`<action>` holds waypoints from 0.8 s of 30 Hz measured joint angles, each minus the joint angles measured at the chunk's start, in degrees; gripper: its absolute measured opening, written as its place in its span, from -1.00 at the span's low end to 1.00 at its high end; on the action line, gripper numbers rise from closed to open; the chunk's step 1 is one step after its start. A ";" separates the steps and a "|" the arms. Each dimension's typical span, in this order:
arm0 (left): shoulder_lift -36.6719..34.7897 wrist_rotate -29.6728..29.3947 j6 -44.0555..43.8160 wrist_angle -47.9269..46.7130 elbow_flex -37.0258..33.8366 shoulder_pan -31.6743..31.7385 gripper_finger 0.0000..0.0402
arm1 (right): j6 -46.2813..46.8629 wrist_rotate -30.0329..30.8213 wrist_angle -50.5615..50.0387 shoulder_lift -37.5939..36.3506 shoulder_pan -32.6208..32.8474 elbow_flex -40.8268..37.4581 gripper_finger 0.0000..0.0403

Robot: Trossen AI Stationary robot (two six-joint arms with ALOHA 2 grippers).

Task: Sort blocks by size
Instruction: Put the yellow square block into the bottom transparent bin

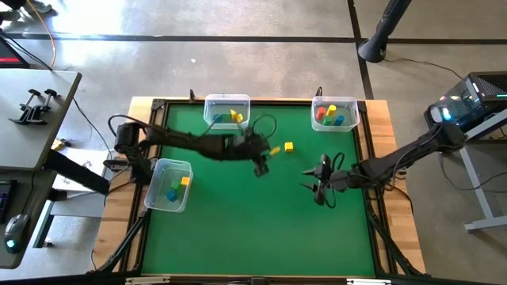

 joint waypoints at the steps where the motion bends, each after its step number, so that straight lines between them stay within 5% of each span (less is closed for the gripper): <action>1: 0.00 1.05 0.06 5.55 -2.44 -1.12 -0.29 | 1.33 0.24 1.79 0.00 1.30 -1.36 -0.04; 7: 3.26 4.67 3.03 44.76 -16.47 -6.61 -0.29 | 2.41 2.02 16.32 0.00 8.51 -8.27 -0.04; 13: 12.71 4.36 7.93 68.21 -17.31 -7.00 -0.29 | -4.14 9.77 28.84 -0.02 12.74 -11.21 -0.04; 19: 21.38 4.35 8.75 65.81 -8.89 -3.04 -0.27 | -6.43 13.08 30.57 -0.02 13.26 -11.12 -0.04; 24: 24.23 7.27 8.10 54.25 -1.21 0.94 -0.10 | -6.22 13.06 30.46 -0.02 13.26 -11.12 -0.04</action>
